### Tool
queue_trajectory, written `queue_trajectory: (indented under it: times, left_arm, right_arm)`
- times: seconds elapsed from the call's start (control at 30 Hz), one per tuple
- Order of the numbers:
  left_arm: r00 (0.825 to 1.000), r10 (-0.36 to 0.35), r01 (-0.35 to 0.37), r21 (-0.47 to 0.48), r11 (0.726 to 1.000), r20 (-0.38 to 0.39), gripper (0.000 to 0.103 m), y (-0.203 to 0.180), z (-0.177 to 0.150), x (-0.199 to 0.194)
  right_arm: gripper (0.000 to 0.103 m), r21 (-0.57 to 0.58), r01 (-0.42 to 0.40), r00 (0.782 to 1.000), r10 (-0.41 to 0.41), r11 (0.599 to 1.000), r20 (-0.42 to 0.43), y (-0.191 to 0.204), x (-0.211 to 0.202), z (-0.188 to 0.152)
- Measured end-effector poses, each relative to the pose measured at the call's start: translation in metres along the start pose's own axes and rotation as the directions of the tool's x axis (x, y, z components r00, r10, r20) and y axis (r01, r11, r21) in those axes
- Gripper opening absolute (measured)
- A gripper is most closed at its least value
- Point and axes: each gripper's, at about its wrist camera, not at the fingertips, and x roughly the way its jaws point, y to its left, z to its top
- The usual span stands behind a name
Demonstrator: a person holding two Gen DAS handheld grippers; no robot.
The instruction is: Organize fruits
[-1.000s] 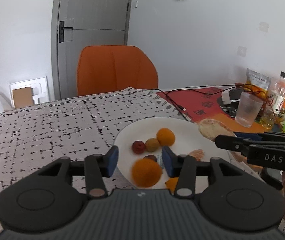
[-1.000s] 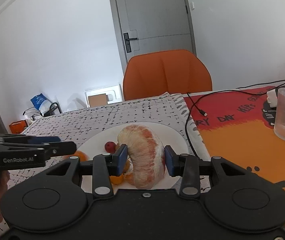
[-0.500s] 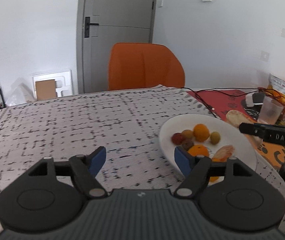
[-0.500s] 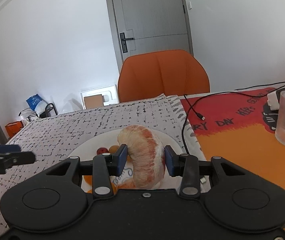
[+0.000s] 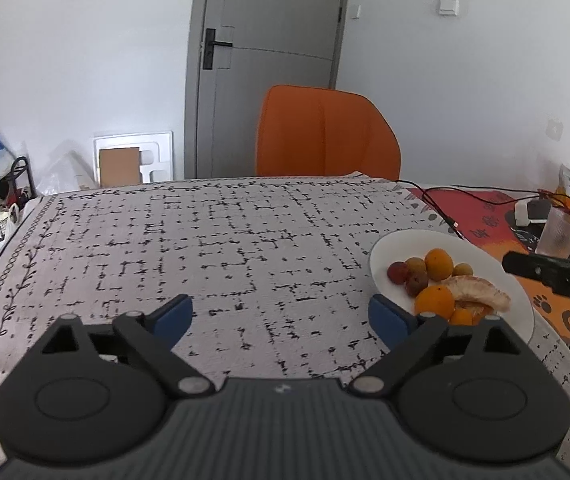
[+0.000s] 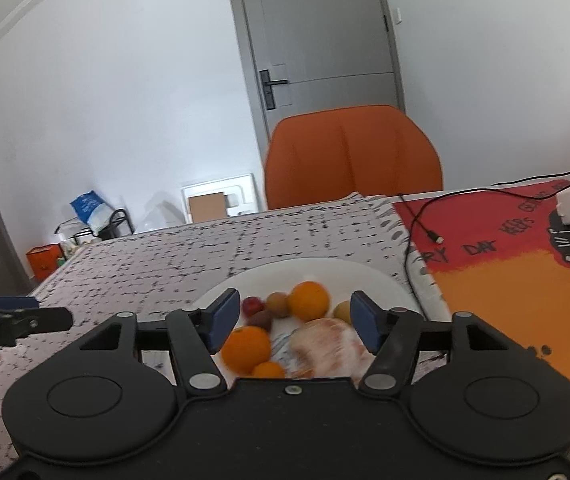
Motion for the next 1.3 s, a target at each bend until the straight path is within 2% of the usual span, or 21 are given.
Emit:
queue_trajectory:
  times: [0.13, 0.27, 0.43, 0.63, 1.0, 1.17, 1.3]
  left_arm:
    - [1.000, 0.021, -0.021, -0.014, 1.000, 0.004, 0.097, 0.007, -0.001, -0.010]
    - [1.000, 0.027, -0.027, -0.060, 0.998, -0.002, 0.098, 0.017, -0.003, -0.019]
    - [0.999, 0.043, -0.042, -0.063, 0.997, 0.012, 0.103, 0.024, -0.008, -0.034]
    - [0.998, 0.049, -0.046, -0.082, 0.996, 0.043, 0.103, 0.035, -0.012, -0.055]
    - [0.993, 0.099, -0.093, -0.084, 0.992, 0.070, 0.103, 0.051, -0.023, -0.094]
    - [0.988, 0.137, -0.130, -0.094, 0.987, 0.070, 0.103, 0.056, -0.027, -0.110]
    - [0.986, 0.147, -0.140, -0.094, 0.986, 0.074, 0.103, 0.058, -0.030, -0.122]
  right_arm:
    - [0.072, 0.000, -0.029, 1.000, 0.029, 1.000, -0.002, 0.012, -0.005, -0.003]
    - [0.076, 0.002, -0.049, 0.999, 0.049, 0.999, -0.011, 0.023, -0.008, -0.008]
    - [0.081, 0.009, -0.067, 0.998, 0.067, 0.998, -0.015, 0.031, -0.015, -0.013]
    - [0.086, -0.002, -0.082, 0.997, 0.082, 0.997, -0.011, 0.043, -0.024, -0.015]
    - [0.094, -0.034, -0.127, 0.992, 0.126, 0.991, -0.006, 0.068, -0.040, -0.020]
    - [0.103, -0.041, -0.137, 0.991, 0.137, 0.990, -0.007, 0.079, -0.048, -0.022]
    - [0.103, -0.050, -0.137, 0.991, 0.137, 0.989, -0.005, 0.085, -0.054, -0.025]
